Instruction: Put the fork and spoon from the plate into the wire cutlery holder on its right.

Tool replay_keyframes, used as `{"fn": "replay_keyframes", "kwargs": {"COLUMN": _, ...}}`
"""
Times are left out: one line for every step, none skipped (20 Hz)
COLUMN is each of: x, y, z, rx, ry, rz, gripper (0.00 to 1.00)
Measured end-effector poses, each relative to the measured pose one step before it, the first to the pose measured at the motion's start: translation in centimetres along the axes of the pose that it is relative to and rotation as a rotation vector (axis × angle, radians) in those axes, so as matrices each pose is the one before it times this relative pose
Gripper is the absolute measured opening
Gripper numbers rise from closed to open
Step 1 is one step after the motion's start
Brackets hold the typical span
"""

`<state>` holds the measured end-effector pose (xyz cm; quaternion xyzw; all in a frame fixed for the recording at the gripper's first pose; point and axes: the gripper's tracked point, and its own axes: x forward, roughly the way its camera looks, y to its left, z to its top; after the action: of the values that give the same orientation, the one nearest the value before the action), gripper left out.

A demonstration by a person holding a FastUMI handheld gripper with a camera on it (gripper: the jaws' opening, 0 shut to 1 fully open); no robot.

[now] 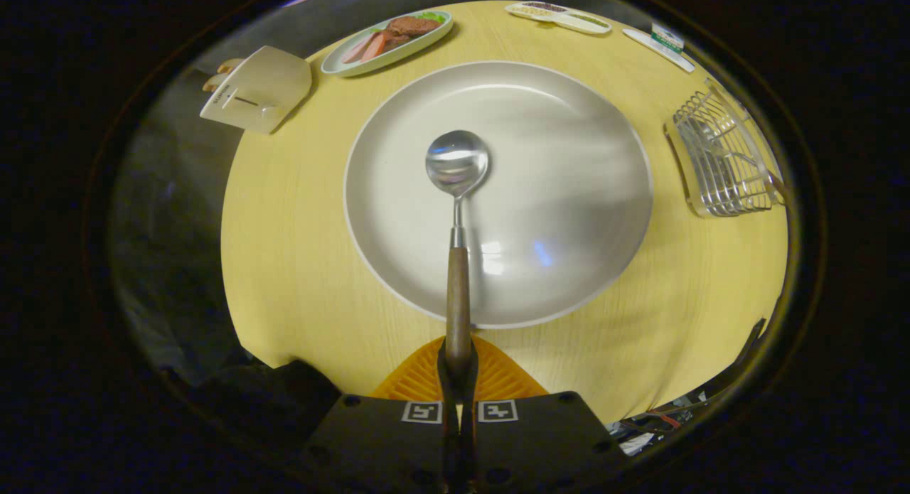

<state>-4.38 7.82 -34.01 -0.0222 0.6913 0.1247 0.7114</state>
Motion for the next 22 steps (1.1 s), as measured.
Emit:
{"fn": "replay_keyframes", "kwargs": {"x": -0.391, "y": 0.112, "z": -0.103, "rx": -0.00068, "ry": -0.00305, "rz": 0.00829, "gripper": 0.04}}
{"fn": "replay_keyframes", "kwargs": {"x": -0.505, "y": 0.105, "z": -0.005, "rx": -0.00378, "ry": -0.00573, "rz": 0.00633, "gripper": 0.04}}
{"fn": "replay_keyframes", "kwargs": {"x": -0.506, "y": 0.101, "z": -0.1, "rx": -0.00293, "ry": -0.00341, "rz": 0.00766, "gripper": 0.04}}
{"fn": "replay_keyframes", "kwargs": {"x": -0.645, "y": 0.102, "z": 0.084, "rx": 0.00215, "ry": -0.00735, "rz": 0.01016, "gripper": 0.04}}
{"fn": "replay_keyframes", "kwargs": {"x": -0.462, "y": 0.16, "z": 0.033, "rx": 0.00385, "ry": -0.00494, "rz": 0.01017, "gripper": 0.04}}
{"fn": "replay_keyframes", "kwargs": {"x": -0.628, "y": 0.097, "z": 0.182, "rx": 0.00615, "ry": -0.00779, "rz": 0.00934, "gripper": 0.04}}
{"fn": "replay_keyframes", "kwargs": {"x": -0.581, "y": -0.033, "z": 0.09, "rx": 0.00257, "ry": -0.00583, "rz": 0.00484, "gripper": 0.04}}
{"fn": "replay_keyframes", "kwargs": {"x": -0.714, "y": -0.067, "z": 0.122, "rx": 0.00467, "ry": -0.00763, "rz": 0.00444, "gripper": 0.04}}
{"fn": "replay_keyframes", "kwargs": {"x": -0.728, "y": 0.02, "z": 0.094, "rx": 0.00827, "ry": -0.00975, "rz": 0.00489, "gripper": 0.04}}
{"fn": "replay_keyframes", "kwargs": {"x": -0.713, "y": -0.015, "z": 0.214, "rx": 0.0101, "ry": -0.00633, "rz": 0.01044, "gripper": 0.04}}
{"fn": "replay_keyframes", "kwargs": {"x": -0.912, "y": 0.027, "z": 0.192, "rx": 0.01212, "ry": -0.01124, "rz": 0.00865, "gripper": 0.04}}
{"fn": "replay_keyframes", "kwargs": {"x": -0.982, "y": -0.198, "z": 0.288, "rx": 0.01004, "ry": -0.01227, "rz": 0.00322, "gripper": 0.04}}
{"fn": "replay_keyframes", "kwargs": {"x": -1.125, "y": -0.413, "z": 0.353, "rx": 0.00735, "ry": -0.01606, "rz": -0.00238, "gripper": 0.04}}
{"fn": "replay_keyframes", "kwargs": {"x": -0.939, "y": -0.561, "z": 0.562, "rx": 0.00507, "ry": -0.01869, "rz": -0.00915, "gripper": 0.04}}
{"fn": "replay_keyframes", "kwargs": {"x": -1.153, "y": -0.636, "z": 0.399, "rx": 0.00324, "ry": -0.01608, "rz": -0.01246, "gripper": 0.04}}
{"fn": "replay_keyframes", "kwargs": {"x": -1.033, "y": -0.897, "z": 0.696, "rx": 0.00561, "ry": -0.01891, "rz": -0.01574, "gripper": 0.04}}
{"fn": "replay_keyframes", "kwargs": {"x": -0.982, "y": -1.001, "z": 0.48, "rx": 0.01013, "ry": -0.01702, "rz": -0.01479, "gripper": 0.04}}
{"fn": "replay_keyframes", "kwargs": {"x": -0.917, "y": -1.022, "z": 0.615, "rx": 0.01666, "ry": -0.01664, "rz": -0.01268, "gripper": 0.04}}
{"fn": "replay_keyframes", "kwargs": {"x": -0.688, "y": -0.848, "z": 0.531, "rx": 0.02248, "ry": -0.01569, "rz": -0.0121, "gripper": 0.04}}
{"fn": "replay_keyframes", "kwargs": {"x": -0.538, "y": -1.014, "z": 0.615, "rx": 0.0209, "ry": -0.01185, "rz": -0.01002, "gripper": 0.04}}
{"fn": "replay_keyframes", "kwargs": {"x": -0.376, "y": -1.038, "z": 0.477, "rx": 0.02087, "ry": -0.01033, "rz": -0.01386, "gripper": 0.04}}
{"fn": "replay_keyframes", "kwargs": {"x": -0.201, "y": -1.112, "z": 0.565, "rx": 0.01727, "ry": -0.00392, "rz": -0.01333, "gripper": 0.04}}
